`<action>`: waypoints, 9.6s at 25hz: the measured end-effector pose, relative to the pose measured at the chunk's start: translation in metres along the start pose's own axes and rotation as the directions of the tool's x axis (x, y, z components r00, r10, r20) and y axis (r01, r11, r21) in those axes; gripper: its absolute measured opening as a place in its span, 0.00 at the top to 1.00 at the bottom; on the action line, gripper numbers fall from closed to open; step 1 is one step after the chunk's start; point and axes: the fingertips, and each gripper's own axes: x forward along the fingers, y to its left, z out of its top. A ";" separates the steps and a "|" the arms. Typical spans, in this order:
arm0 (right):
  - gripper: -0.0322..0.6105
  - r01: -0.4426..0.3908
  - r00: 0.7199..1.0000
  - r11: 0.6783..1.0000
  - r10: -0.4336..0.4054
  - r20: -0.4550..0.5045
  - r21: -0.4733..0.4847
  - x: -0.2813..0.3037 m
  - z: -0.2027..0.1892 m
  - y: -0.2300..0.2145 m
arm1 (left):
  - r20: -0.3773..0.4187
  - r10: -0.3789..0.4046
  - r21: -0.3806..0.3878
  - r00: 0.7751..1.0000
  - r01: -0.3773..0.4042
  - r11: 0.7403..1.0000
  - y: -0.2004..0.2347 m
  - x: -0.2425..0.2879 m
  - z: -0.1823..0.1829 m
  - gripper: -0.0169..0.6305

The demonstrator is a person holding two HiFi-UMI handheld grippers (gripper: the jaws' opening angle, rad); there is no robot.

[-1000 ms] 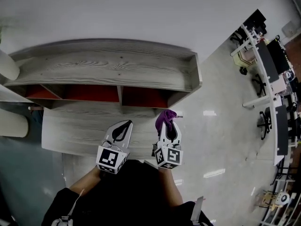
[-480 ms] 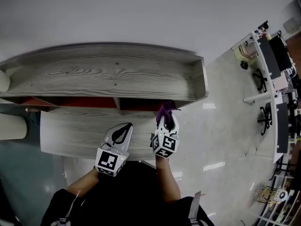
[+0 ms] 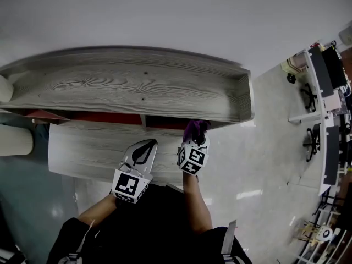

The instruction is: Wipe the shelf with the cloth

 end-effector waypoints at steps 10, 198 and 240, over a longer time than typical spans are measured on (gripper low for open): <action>0.82 0.029 0.998 0.998 -0.031 -0.054 -0.051 0.019 0.001 0.002 | 0.007 0.010 0.002 1.000 -0.010 1.000 0.005 -0.001 0.000 0.97; 0.83 -0.615 0.785 0.653 0.450 -0.426 -0.442 0.057 -0.003 0.189 | 0.133 0.231 -0.060 0.964 -0.225 0.972 0.031 -0.103 0.009 0.97; 0.83 -0.540 0.840 0.838 0.532 -0.110 -0.075 -0.140 0.019 0.175 | 0.137 0.157 -0.058 0.978 -0.150 0.987 0.030 -0.105 0.011 0.97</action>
